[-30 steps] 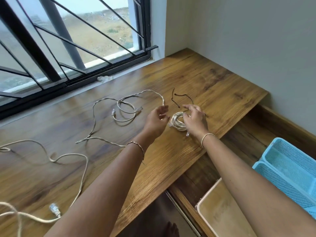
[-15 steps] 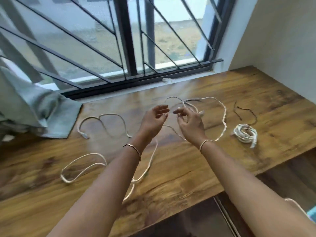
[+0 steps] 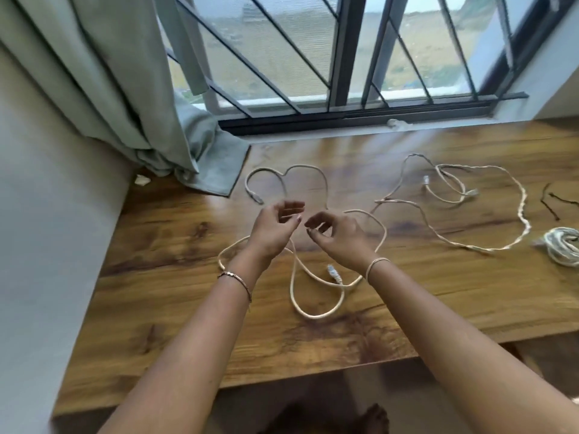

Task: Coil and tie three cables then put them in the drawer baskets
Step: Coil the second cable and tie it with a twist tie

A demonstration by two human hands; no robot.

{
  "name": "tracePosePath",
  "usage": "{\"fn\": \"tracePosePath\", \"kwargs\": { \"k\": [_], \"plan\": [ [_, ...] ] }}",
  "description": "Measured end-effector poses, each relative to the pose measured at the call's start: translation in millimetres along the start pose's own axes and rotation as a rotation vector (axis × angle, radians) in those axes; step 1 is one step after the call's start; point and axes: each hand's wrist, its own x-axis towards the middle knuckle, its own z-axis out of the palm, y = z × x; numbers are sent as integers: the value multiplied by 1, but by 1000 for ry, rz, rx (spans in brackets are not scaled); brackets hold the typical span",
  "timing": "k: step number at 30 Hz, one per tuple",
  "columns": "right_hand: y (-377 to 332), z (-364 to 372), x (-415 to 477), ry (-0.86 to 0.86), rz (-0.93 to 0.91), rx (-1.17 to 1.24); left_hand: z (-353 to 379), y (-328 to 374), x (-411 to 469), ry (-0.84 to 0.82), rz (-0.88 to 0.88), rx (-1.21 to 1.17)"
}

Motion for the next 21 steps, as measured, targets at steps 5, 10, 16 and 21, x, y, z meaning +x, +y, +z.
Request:
{"fn": "tracePosePath", "kwargs": {
  "k": [5,10,16,21],
  "plan": [
    [-2,21,-3,-147,86,-24,-21,-18,-17,81,-7,-59],
    [-9,25,-9,-330,80,-28,-28,-20,-23,149,21,-96],
    [-9,30,-9,-274,-27,-102,-28,-16,-32,231,36,-120],
    [-9,26,-3,-301,22,-59,-27,-20,-42,336,33,-146]
  ]
}}
